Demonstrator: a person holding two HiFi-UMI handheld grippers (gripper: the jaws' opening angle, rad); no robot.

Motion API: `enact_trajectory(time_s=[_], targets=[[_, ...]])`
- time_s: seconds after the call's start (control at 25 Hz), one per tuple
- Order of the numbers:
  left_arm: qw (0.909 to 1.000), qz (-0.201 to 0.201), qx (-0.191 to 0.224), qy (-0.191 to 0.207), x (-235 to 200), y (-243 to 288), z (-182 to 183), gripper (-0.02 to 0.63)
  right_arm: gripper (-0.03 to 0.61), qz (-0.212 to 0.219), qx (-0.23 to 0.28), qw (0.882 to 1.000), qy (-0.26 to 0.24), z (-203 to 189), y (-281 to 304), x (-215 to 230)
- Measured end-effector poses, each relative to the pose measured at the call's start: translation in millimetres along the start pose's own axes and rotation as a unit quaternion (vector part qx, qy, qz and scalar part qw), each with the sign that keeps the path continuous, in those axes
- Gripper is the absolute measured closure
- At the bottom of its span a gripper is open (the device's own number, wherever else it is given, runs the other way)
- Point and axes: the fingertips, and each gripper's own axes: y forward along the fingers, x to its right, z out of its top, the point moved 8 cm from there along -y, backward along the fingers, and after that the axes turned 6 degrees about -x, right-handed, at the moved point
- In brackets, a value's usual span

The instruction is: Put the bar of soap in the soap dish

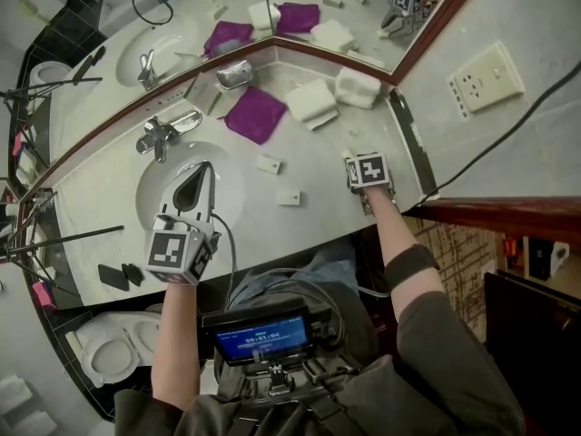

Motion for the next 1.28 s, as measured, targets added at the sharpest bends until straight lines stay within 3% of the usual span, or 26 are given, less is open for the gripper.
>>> enact_trajectory(time_s=[0.36,0.68,0.96,1.28], targets=[[0.9998,-0.009,0.009,-0.014,7.5,-1.4,16.0,0.612,0.415,0.013,0.064,0.998,0.021,16.5,-43.2,3.1],[0.9995,-0.01,0.024,-0.018,5.7,-5.2,20.5,0.612,0.578,0.029,0.171,0.985,0.004,47.3,-126.0,-3.1],[0.999,-0.004,0.039,-0.02,0.7,-12.0,25.5,0.612,0.578,0.043,0.25,0.967,-0.003,57.0,-202.4,-8.7],[0.9993,-0.019,0.031,0.013,10.6,-7.1,31.1,0.612,0.578,0.032,0.253,0.967,0.004,42.8,-218.6,-8.9]])
